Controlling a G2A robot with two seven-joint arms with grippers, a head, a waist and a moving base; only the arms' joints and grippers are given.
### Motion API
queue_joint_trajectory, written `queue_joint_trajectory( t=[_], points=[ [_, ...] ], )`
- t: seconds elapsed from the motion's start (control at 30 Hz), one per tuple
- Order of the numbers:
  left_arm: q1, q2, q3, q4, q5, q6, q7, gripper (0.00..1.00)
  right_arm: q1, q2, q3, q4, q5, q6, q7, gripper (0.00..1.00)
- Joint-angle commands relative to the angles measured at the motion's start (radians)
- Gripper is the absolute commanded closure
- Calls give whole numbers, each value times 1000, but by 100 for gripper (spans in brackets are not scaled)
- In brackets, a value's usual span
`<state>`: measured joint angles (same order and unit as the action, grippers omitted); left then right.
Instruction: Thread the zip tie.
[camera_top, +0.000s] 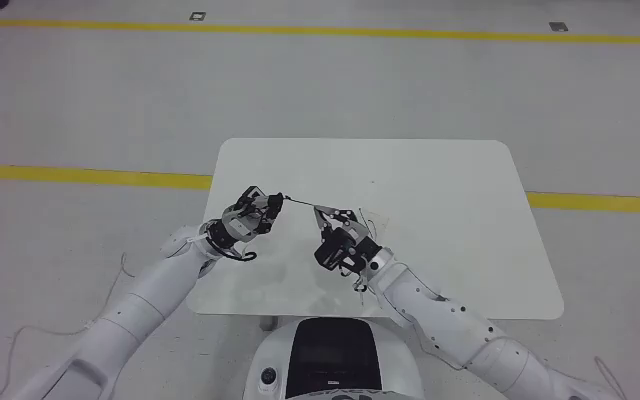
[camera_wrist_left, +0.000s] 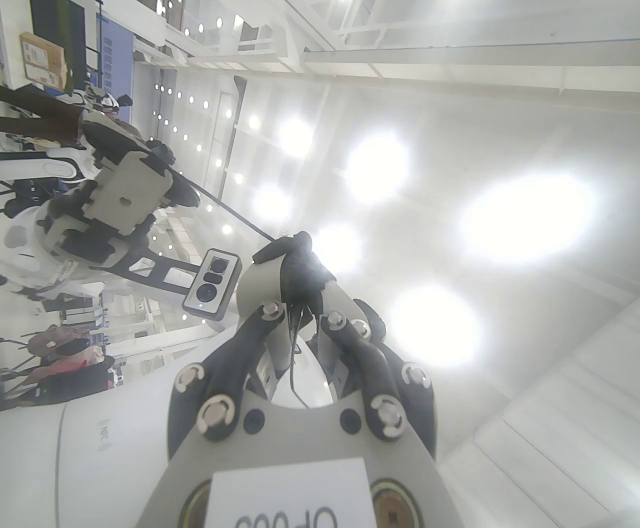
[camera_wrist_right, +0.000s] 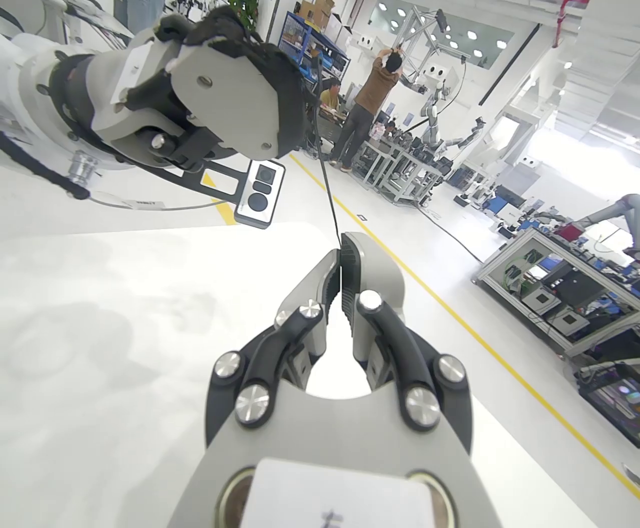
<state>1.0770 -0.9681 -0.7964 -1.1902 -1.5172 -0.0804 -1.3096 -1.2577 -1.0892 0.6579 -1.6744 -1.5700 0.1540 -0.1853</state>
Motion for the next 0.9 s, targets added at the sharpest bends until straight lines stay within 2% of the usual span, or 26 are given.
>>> queue_joint_trajectory(
  t=[0.0,0.53,0.87],
  points=[
    [0,0,0,0,0,0,0,100,1,-2,1,3,0,-4,4,100],
    [0,0,0,0,0,0,0,100,28,-4,-30,21,0,-20,35,100],
    [0,0,0,0,0,0,0,100,72,8,-86,29,0,-16,75,100]
  ],
)
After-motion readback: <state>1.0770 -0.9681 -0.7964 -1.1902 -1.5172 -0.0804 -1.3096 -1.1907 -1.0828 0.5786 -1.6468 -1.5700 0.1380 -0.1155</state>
